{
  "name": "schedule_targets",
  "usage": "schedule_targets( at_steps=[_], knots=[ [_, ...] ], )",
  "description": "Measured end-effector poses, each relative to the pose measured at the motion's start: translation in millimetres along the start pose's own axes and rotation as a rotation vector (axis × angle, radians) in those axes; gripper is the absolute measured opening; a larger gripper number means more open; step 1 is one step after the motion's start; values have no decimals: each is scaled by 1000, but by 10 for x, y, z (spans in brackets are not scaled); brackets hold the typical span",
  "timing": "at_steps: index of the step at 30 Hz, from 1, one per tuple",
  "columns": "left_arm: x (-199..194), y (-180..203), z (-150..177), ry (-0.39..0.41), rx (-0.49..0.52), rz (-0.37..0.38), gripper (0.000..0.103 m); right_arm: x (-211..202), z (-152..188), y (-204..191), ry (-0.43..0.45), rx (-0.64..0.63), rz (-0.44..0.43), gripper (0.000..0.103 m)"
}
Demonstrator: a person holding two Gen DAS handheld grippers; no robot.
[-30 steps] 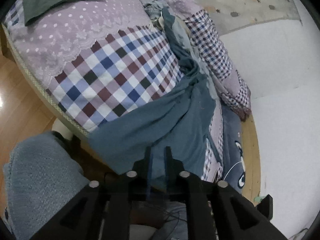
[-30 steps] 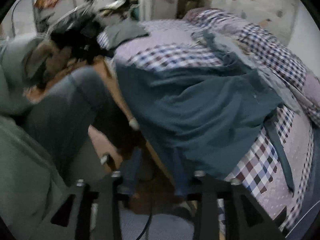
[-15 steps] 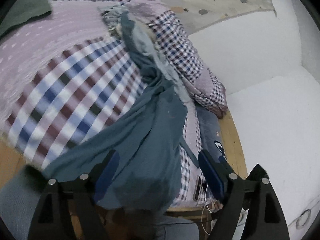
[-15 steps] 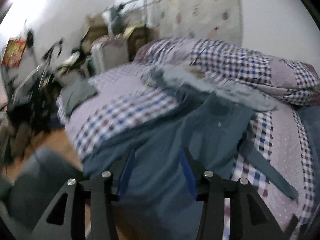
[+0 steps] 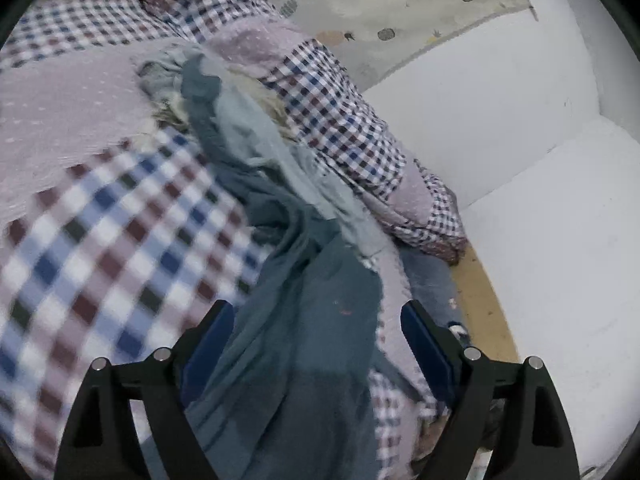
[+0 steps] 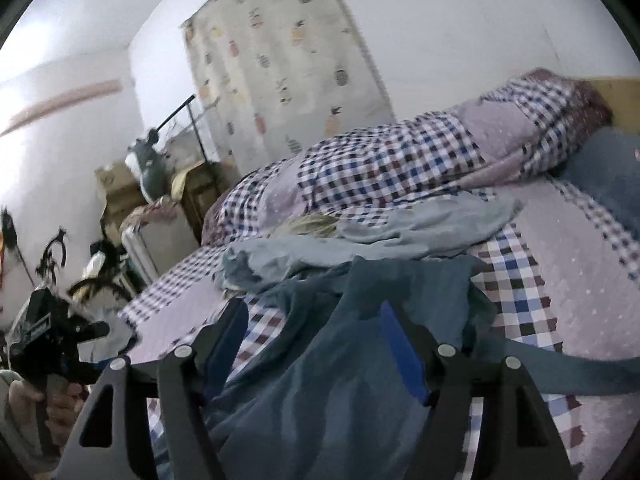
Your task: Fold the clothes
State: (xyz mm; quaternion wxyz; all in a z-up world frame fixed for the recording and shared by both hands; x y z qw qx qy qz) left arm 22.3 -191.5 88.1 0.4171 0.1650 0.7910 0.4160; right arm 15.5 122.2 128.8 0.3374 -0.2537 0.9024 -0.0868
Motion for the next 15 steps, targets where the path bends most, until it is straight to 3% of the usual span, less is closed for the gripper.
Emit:
schedule_targets(
  at_steps=[6,10,12,15],
  knots=[
    [670,357,-416,-95,29,47,88,276,60,318,-46,20,5,73],
    [1276,530,-593,-170,84,-27,88,391,71,473,-66,37,3,73],
    [1522,520,-676,-187,105,-76,77,427,102,582,-70,74,0,73],
    [1815,429,-788,-207,144,-220,51,479,132,732,-81,106,16,73]
  ],
)
Point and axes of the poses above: each gripper's, at about its wrist camera, not at the fingertips, and x roughly the way its jaws point, y to its right, z to its underside, the point moved 10 cm from there along x, roughly the way its jaws point, and after that the axes turned 14 degrees about -y, right-handed, at the moved point
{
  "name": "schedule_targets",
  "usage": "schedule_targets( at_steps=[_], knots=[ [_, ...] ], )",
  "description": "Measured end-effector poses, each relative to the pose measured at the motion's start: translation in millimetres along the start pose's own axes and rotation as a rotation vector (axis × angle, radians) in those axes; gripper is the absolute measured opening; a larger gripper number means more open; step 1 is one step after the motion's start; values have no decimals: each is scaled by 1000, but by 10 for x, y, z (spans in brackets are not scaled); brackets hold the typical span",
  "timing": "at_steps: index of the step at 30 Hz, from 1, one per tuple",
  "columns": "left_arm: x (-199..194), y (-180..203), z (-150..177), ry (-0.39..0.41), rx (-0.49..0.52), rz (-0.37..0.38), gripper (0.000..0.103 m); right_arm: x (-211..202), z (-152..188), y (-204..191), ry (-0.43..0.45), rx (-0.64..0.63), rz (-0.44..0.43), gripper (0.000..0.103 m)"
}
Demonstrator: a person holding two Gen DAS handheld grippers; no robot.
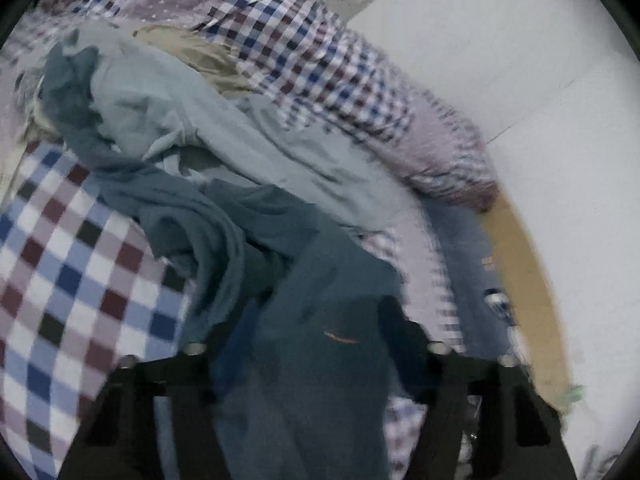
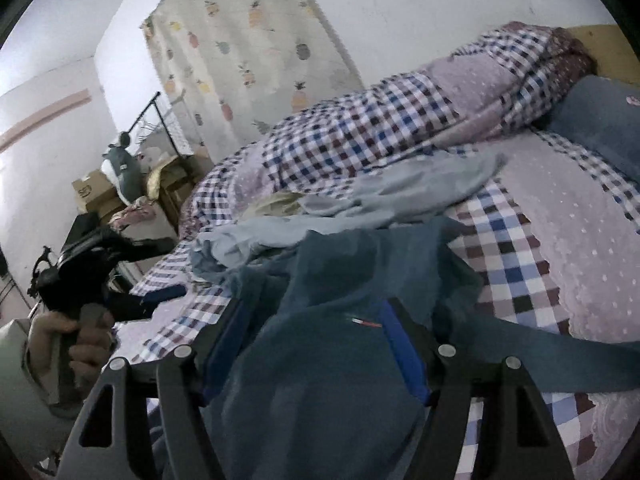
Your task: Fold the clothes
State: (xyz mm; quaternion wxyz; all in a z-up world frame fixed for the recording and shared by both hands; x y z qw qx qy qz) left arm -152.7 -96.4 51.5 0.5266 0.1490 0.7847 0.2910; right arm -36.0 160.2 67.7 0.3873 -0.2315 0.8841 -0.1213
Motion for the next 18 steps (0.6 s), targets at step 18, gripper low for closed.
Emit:
schedule_targets(
  at_steps=[18],
  knots=[
    [404,-538,-302,-22,-8,-375,39,-112,-77,466,37,205,-67,73]
  ],
)
Point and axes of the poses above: each gripper's, at about its wrist camera, not at the fingertips, and x roughly the way its jaws point, y to its right, z to its underside, the point moved 10 cm from there along x, roughly the way its jaws point, and after that the axes turned 14 degrees about -y, right-handed, at the moved point
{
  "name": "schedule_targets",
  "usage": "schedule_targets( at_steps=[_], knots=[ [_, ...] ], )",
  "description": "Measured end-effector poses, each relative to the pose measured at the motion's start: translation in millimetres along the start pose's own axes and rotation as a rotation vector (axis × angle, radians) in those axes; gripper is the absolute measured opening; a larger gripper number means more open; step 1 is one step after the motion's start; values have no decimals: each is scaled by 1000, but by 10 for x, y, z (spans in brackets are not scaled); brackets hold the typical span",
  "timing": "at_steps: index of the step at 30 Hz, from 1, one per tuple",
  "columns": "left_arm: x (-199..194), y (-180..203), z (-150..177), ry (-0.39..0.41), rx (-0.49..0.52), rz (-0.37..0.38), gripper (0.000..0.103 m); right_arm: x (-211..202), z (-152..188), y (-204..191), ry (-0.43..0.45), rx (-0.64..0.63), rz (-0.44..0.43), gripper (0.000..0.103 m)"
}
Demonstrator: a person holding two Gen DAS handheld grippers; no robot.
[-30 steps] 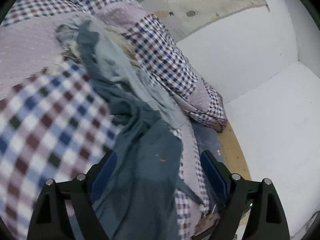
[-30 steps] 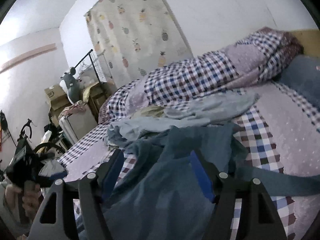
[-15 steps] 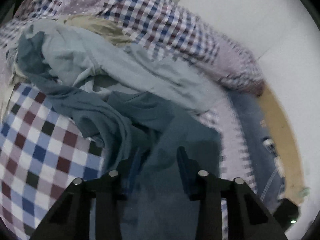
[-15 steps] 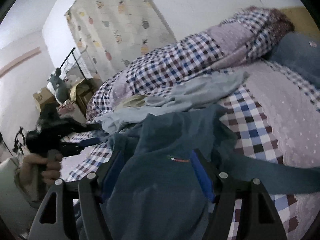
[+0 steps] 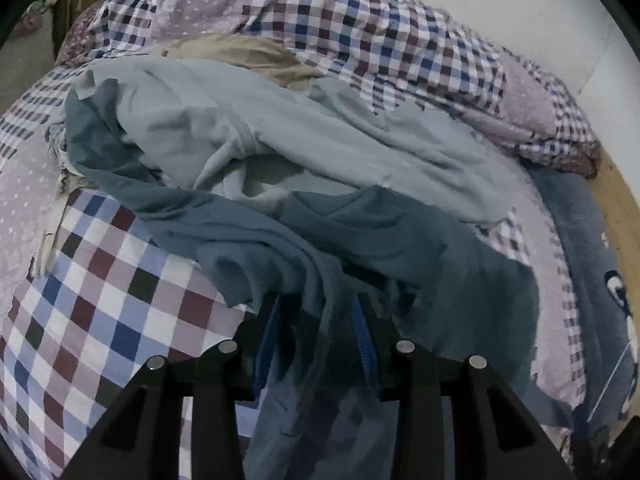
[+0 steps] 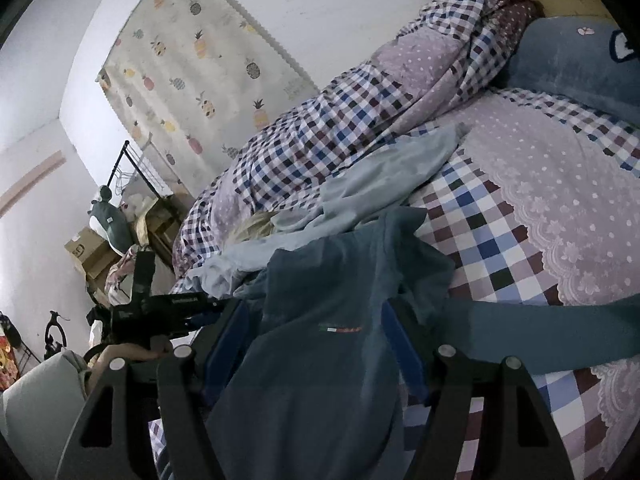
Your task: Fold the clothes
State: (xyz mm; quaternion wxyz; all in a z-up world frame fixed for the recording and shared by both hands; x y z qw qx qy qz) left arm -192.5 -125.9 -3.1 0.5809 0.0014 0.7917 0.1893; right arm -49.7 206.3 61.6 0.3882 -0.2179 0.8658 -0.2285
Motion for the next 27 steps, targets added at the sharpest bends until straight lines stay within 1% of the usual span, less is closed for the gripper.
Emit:
schedule_targets(
  at_steps=[3,7,8,9,10,11,16,20,23,27],
  knots=[
    [-21,46,-7,-1,29,15,39,-1,1,-6,0,0,1,73],
    [38,91,-23,-6,48,4,39,28,10,-3,-6,11,-2,73],
    [49,88,-28,-4,48,-2,36,34,13,-2,-8,14,-3,73],
    [60,86,-34,-2,48,-7,30,41,16,-1,-9,16,-4,73],
    [72,84,-40,0,47,-13,13,45,17,1,-10,18,-3,73],
    [82,81,-45,3,47,-18,5,46,15,4,-9,19,-2,73],
    [-239,-158,-157,121,-39,17,3,54,7,18,-10,23,-2,73],
    [-665,-503,-184,236,-128,53,3,63,1,29,-13,30,-5,73],
    [-912,-778,-117,296,-196,84,3,57,-5,22,-11,31,-9,73],
    [-1096,-1120,56,368,-263,88,2,41,-12,19,-6,32,-11,73]
  ],
)
Point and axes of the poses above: each gripper's, at about its wrist camera, not at the fingertips, and x roughly the way its jaws point, y to its right, z to its underside, the point moved 10 cm from there along x, roughly the way its jaws point, and after that the axes turned 14 degrees about -y, right-handed, at the moved point
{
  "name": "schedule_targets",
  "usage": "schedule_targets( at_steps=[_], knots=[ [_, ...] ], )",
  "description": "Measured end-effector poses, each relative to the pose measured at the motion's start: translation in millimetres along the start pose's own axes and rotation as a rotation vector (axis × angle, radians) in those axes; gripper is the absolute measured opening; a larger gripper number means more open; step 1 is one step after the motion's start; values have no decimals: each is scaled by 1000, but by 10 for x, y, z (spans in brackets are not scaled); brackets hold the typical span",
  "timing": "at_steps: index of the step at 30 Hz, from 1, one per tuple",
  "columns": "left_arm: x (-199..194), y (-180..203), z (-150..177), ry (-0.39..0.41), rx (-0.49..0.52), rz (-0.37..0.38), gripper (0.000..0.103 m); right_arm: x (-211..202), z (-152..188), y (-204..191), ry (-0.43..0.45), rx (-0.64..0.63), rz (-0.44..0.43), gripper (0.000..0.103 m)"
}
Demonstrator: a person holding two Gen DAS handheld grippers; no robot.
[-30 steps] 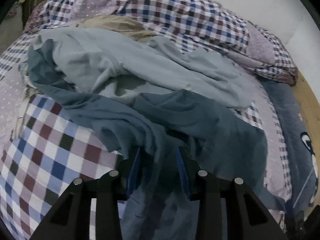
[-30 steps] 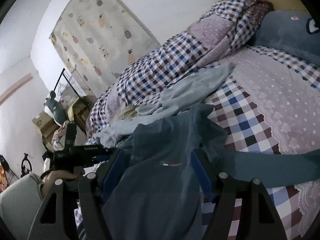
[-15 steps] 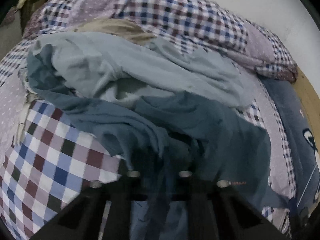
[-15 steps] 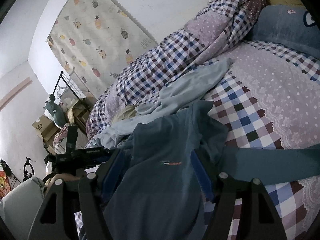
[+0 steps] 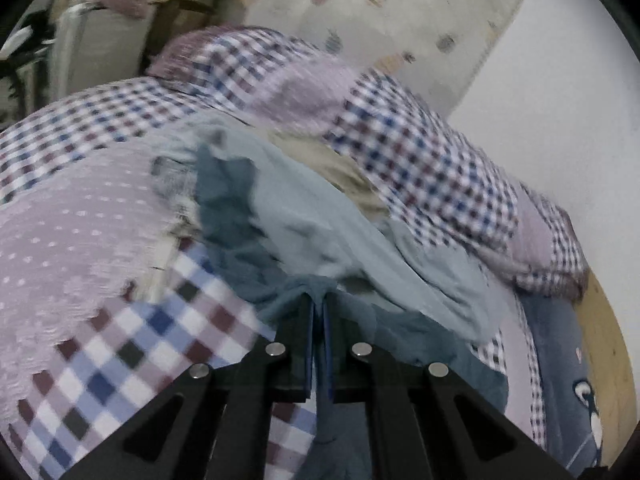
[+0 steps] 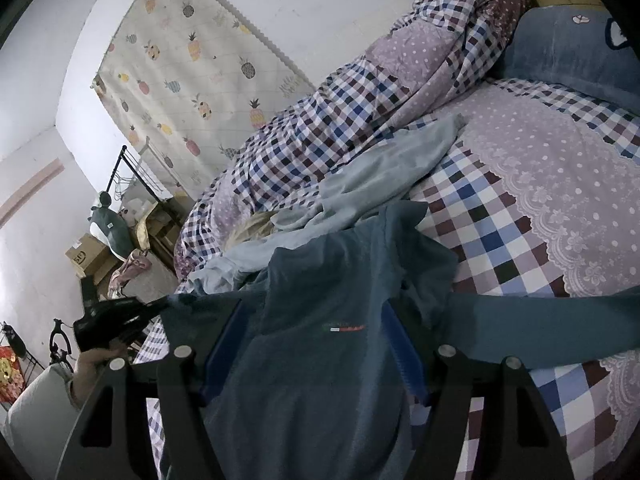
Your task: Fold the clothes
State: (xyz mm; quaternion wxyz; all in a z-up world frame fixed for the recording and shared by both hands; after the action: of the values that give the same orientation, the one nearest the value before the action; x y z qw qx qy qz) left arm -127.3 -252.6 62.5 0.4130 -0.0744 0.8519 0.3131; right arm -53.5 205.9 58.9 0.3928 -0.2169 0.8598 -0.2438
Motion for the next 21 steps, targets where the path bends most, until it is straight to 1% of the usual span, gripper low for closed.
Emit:
schedule_targets(
  at_steps=[3,7,9,14,16,19,21],
  knots=[
    [-79,-338,-18,26,-62,0,2,-16,-7,8,4,-3,5,73],
    [-36,-689,-105,20,-125,-23,2,-66,-31,63,8,-11,34,73],
    [-43,-764,-168,32,-123,-40,2,-102,-46,131,9,-9,54,73],
    [-21,-785,-531,52,-102,-68,2,-163,-76,413,-6,37,102,73],
    [-24,-783,-684,63,-93,-80,2,-177,-78,522,-10,70,104,73],
    [30,-837,-825,54,-102,-88,2,-190,-81,607,-14,90,107,73],
    [63,-886,-887,58,-96,-119,2,-189,-81,618,-19,86,111,73]
  ],
)
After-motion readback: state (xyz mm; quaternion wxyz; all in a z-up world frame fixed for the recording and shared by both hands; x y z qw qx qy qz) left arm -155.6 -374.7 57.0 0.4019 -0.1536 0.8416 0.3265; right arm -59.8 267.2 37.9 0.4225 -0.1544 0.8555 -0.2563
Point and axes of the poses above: each gripper's, at about its wrist camera, not at the fingertips, and x roughly the way its jaws point, y to its right, z to its underside, the point moved 10 cm from there along x, roughly the way its jaws point, and after that the axes turned 14 degrees about -y, right-handed, at the moved point
